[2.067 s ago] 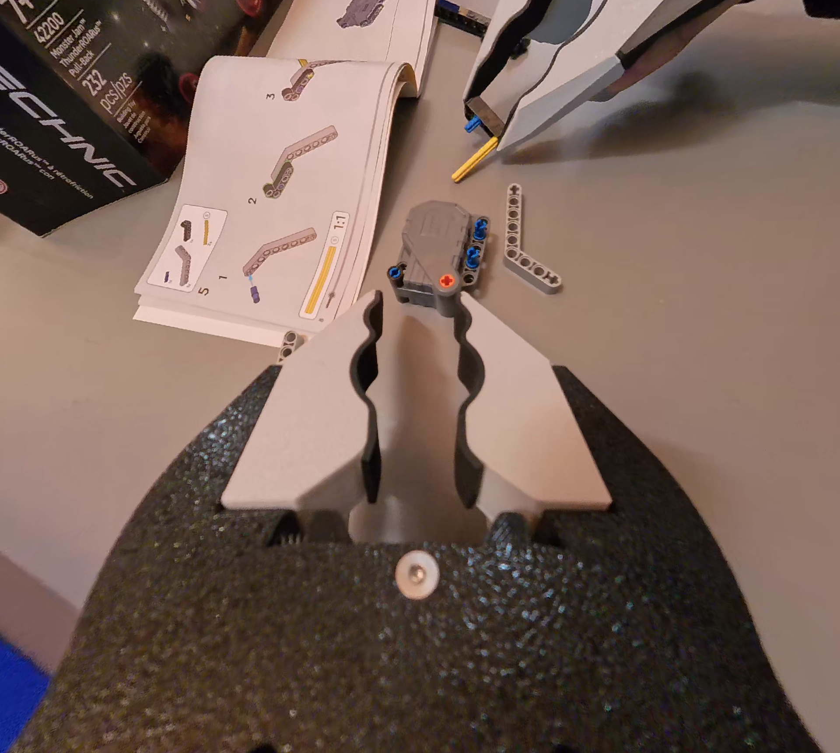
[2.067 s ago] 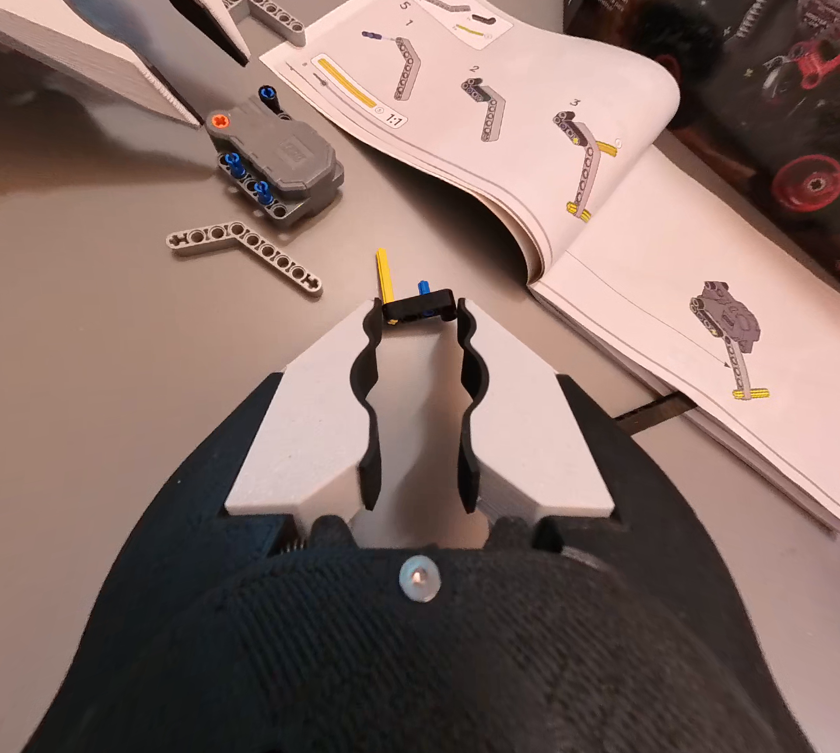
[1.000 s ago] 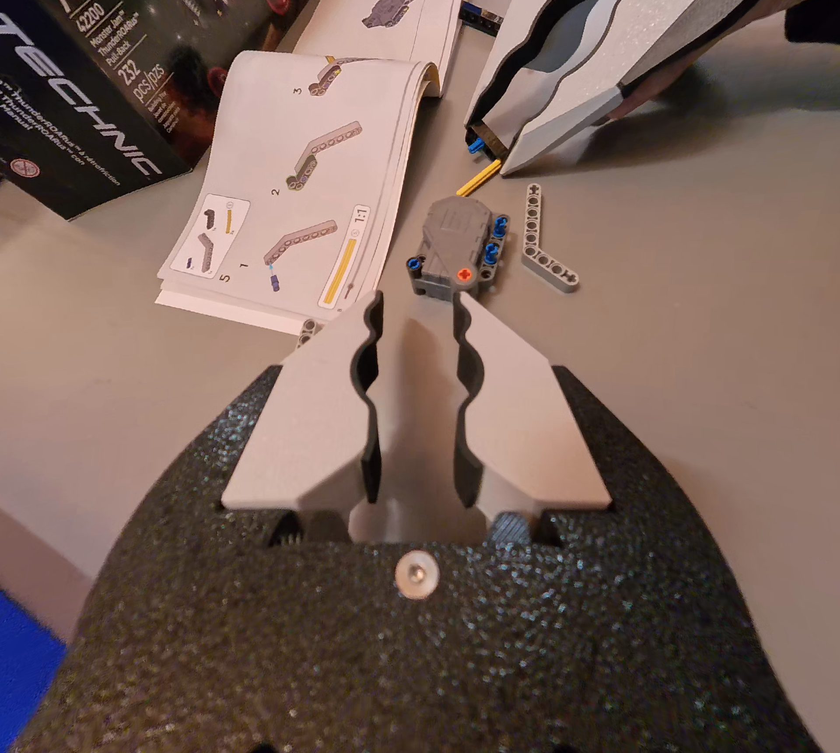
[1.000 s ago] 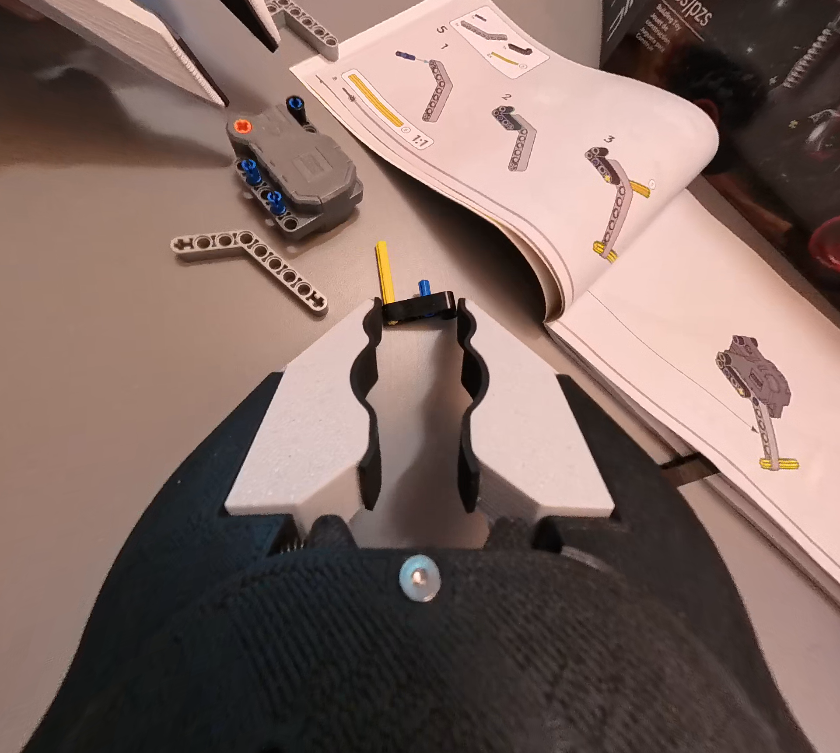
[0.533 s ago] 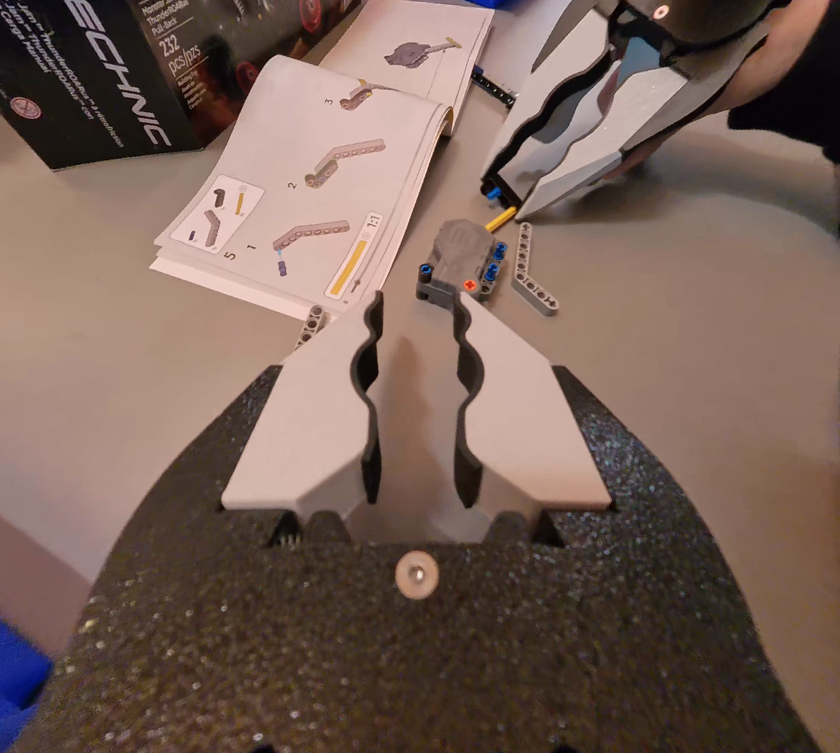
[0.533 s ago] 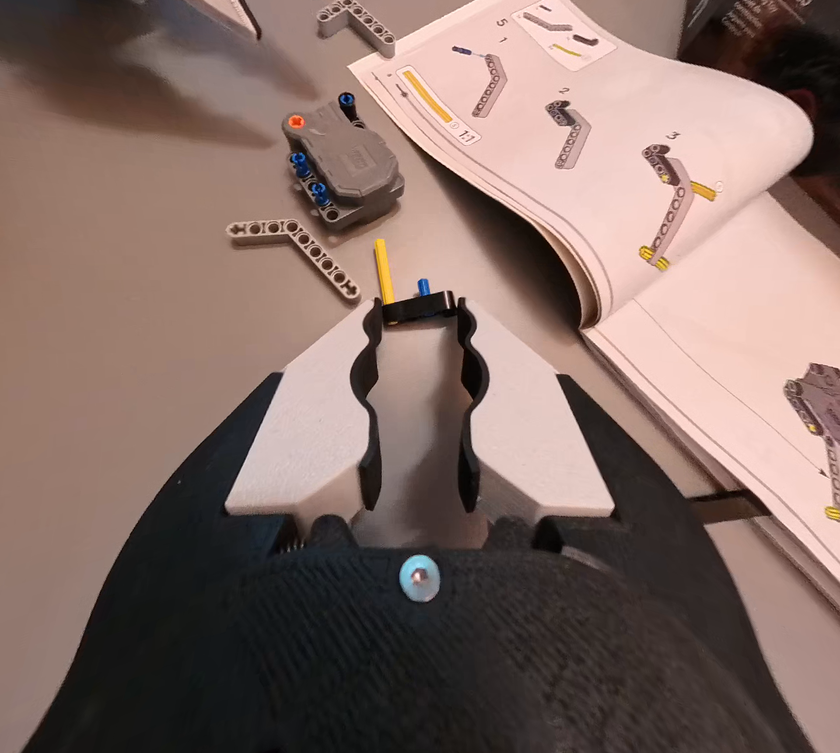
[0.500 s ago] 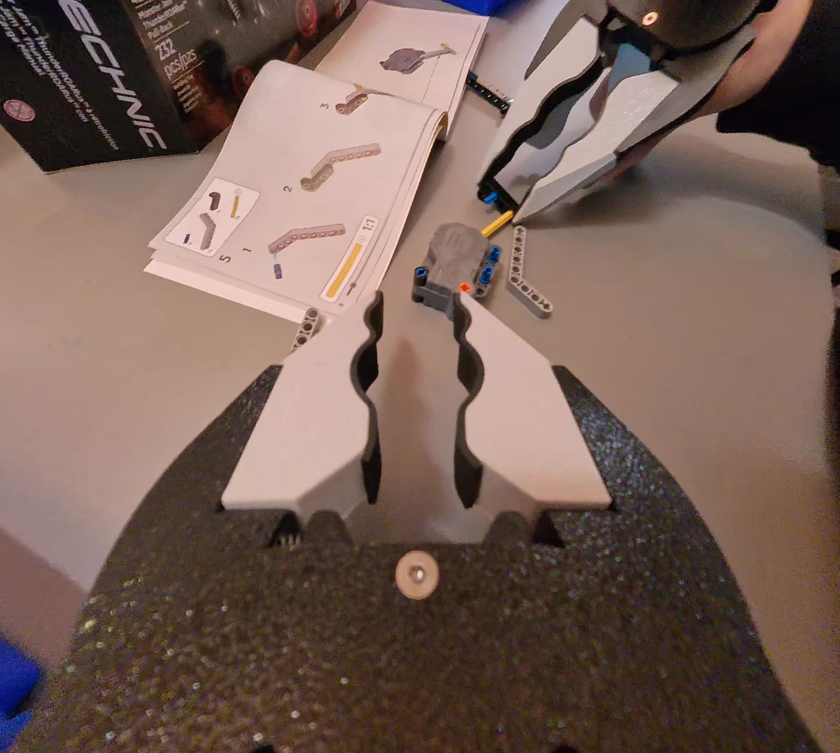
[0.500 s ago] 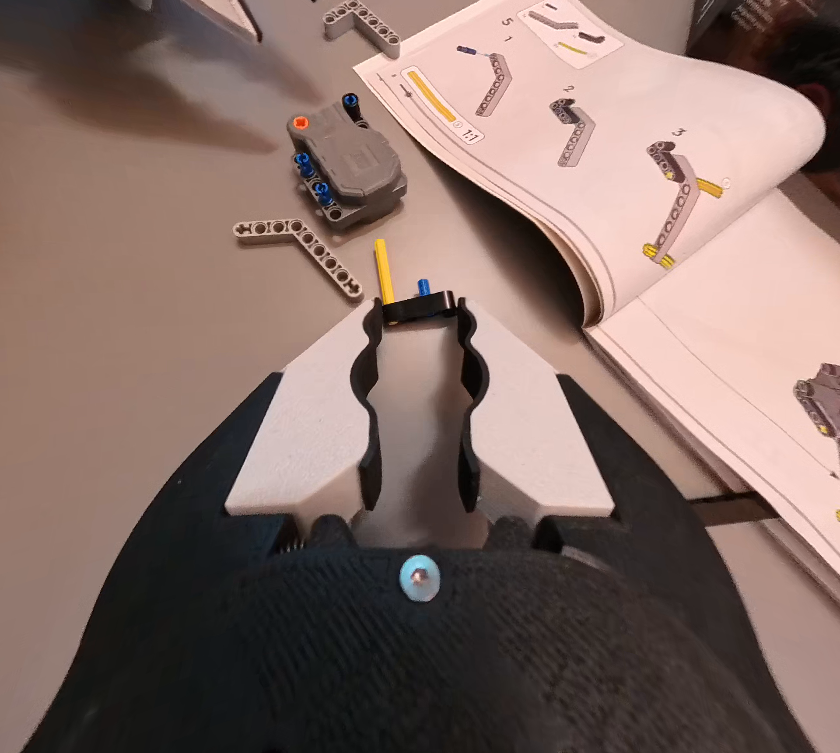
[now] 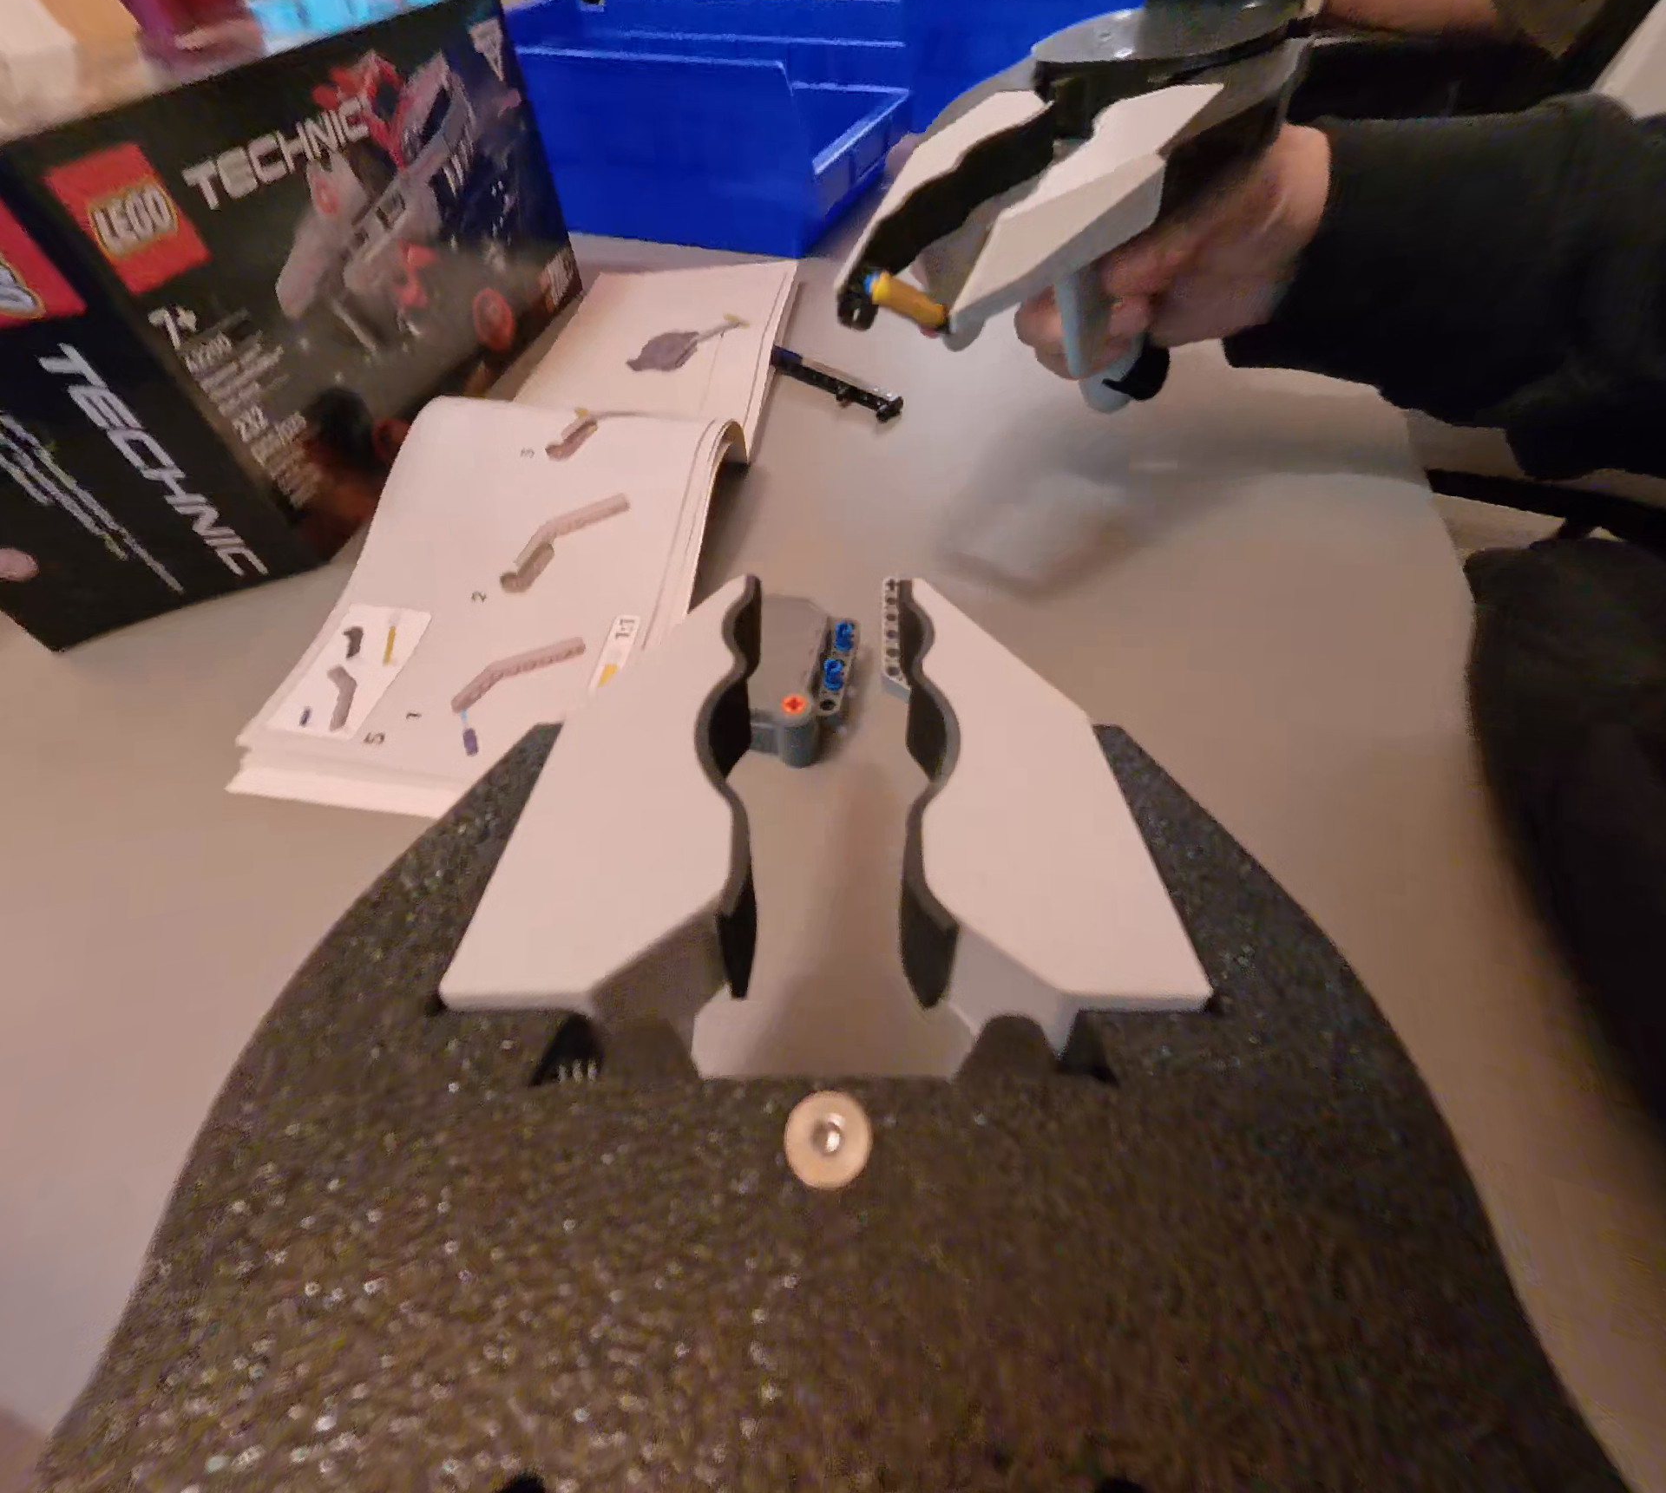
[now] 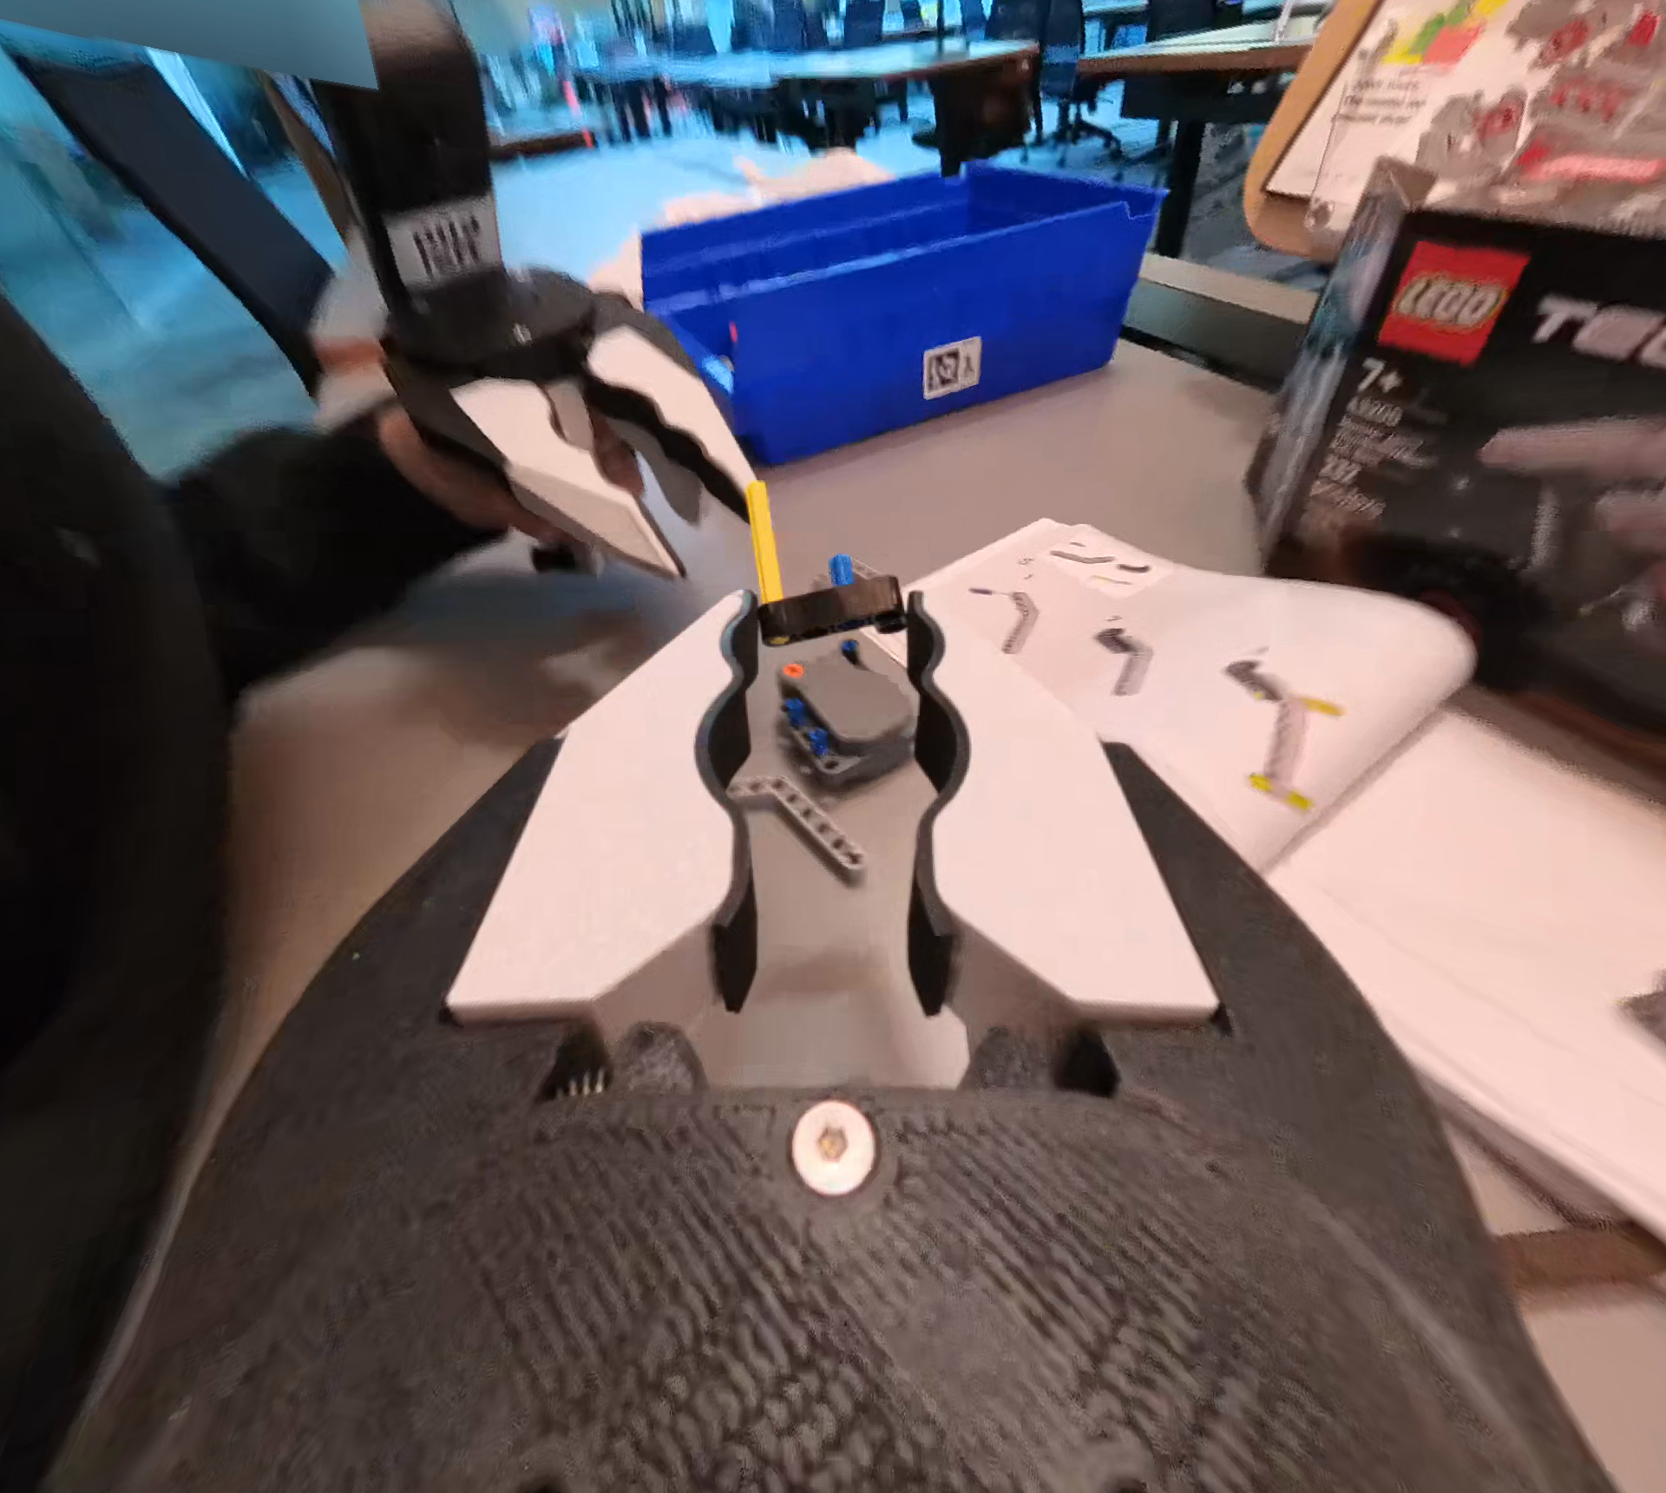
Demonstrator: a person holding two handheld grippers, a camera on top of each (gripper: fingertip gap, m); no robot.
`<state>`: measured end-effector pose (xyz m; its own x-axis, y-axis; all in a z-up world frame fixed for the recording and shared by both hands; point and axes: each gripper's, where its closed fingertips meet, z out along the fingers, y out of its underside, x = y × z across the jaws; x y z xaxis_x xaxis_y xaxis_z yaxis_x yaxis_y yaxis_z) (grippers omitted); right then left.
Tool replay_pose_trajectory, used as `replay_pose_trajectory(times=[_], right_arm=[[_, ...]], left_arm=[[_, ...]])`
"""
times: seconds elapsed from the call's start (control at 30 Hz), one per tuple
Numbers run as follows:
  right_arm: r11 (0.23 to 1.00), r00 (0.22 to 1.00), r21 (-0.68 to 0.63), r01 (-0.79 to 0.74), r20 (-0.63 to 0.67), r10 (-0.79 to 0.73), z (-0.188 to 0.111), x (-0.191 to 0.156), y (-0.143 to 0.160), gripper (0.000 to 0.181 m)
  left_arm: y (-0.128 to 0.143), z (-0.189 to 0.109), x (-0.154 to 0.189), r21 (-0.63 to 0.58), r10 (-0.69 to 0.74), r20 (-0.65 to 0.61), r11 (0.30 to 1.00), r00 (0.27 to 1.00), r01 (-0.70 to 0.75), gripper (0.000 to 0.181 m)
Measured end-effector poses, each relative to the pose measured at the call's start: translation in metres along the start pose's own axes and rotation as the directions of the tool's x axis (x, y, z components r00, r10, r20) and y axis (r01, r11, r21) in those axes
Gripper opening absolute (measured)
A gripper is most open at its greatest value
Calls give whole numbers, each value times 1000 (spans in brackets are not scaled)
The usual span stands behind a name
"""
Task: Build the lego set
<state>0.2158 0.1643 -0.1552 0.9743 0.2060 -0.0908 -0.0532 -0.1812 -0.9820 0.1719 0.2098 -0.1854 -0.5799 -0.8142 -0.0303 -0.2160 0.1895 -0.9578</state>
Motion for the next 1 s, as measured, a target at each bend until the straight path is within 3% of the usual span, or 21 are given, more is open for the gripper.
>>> replay_pose_trajectory(times=[0.07,0.13,0.23,0.3,0.37,0.53,0.67,0.7,0.83,0.9,1.0], right_arm=[[977,980,-107,182,-66,-190,6,9,6,31],[900,907,-196,389,-90,-412,15,11,10,31],[662,686,-336,670,-60,-725,25,11,21,31],[520,551,-380,765,-33,-834,31,9,28,31],[442,466,-345,828,-15,-884,37,-4,31,31],[525,536,-214,824,-12,-844,34,-23,30,31],[753,754,-49,656,31,-656,22,-28,16,31],[777,777,-17,629,26,-629,19,-28,12,31],[710,718,-108,696,63,-693,14,-24,36,30],[750,756,-103,654,135,-641,15,-31,48,30],[847,831,-10,532,197,-520,14,-43,38,30]], left_arm=[[-3,0,-2,7,10,21,1000,1000,-10,27],[-4,1,1,-5,12,7,1000,1000,-12,27],[-6,4,0,-52,-18,44,998,999,20,25],[-13,7,1,-50,-61,65,997,996,65,24],[-16,10,1,-62,-101,86,992,991,106,24],[-1,16,2,-192,-33,93,980,995,51,26],[-3,17,2,-213,79,76,975,994,-61,24],[-3,18,4,-218,63,63,975,996,-48,24],[-19,26,9,-161,0,58,987,998,9,25],[-22,26,9,-166,16,66,986,998,-5,25],[-15,24,5,-215,79,85,975,993,-59,23]])
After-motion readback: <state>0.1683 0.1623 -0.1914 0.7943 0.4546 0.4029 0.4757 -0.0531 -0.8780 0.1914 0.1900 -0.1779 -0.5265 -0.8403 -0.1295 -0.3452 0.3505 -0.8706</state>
